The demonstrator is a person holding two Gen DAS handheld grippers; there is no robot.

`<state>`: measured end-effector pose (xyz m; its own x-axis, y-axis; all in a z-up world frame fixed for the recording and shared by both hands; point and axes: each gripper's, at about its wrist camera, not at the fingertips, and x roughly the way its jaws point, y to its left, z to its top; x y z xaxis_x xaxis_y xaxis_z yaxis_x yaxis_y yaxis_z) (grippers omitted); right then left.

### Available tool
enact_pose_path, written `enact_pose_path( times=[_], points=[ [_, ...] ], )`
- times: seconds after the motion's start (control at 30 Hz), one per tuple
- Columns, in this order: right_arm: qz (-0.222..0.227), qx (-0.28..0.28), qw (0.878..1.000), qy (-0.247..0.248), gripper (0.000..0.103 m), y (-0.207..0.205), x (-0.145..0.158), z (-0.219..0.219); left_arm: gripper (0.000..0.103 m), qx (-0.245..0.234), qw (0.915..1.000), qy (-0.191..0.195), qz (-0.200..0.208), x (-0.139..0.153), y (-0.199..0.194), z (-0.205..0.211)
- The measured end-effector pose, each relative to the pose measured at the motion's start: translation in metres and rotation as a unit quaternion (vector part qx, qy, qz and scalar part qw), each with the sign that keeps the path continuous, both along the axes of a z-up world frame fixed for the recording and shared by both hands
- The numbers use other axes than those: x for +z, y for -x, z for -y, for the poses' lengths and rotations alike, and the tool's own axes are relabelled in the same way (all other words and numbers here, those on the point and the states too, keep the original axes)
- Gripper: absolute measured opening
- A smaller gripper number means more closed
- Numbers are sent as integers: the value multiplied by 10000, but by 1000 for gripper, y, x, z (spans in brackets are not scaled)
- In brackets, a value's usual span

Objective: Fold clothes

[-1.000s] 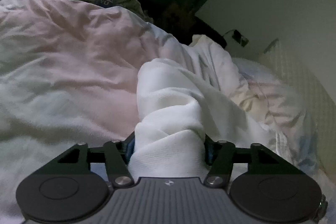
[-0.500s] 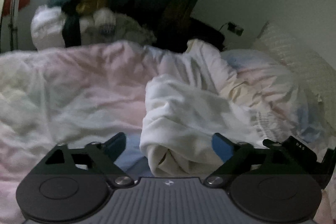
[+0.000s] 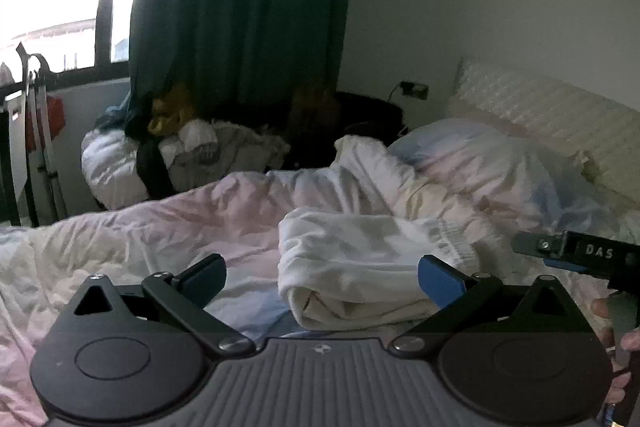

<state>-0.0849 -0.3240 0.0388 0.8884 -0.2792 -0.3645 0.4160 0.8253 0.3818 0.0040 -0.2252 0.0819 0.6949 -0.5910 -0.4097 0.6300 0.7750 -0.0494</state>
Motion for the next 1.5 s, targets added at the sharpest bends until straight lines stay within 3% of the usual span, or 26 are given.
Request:
enact_pose_path(
  times=[0.23,0.47,0.77,0.87,1.1,1.5],
  points=[
    [-105,66,9968,793,84,36,32,-55,103,279,9988,-166,372,12,55,-12],
    [-148,39,9935,1130,84,50,25,-85,103,333,9985,-250,363,-5,78,-28],
    [-399,-112,9927,1137,83,52,-26,-94,103,470,9976,-377,340,-32,82,-53],
    [-188,-195,9907,1332,83,58,-22,-100,103,540,9971,-419,320,-38,79,-58],
    [-226,-127,9875,1552,83,57,-19,-109,103,692,9963,-435,274,-41,75,-63],
    [-230,-101,9880,1522,83,59,-23,-106,103,822,9954,-379,321,-52,72,-60]
  ],
)
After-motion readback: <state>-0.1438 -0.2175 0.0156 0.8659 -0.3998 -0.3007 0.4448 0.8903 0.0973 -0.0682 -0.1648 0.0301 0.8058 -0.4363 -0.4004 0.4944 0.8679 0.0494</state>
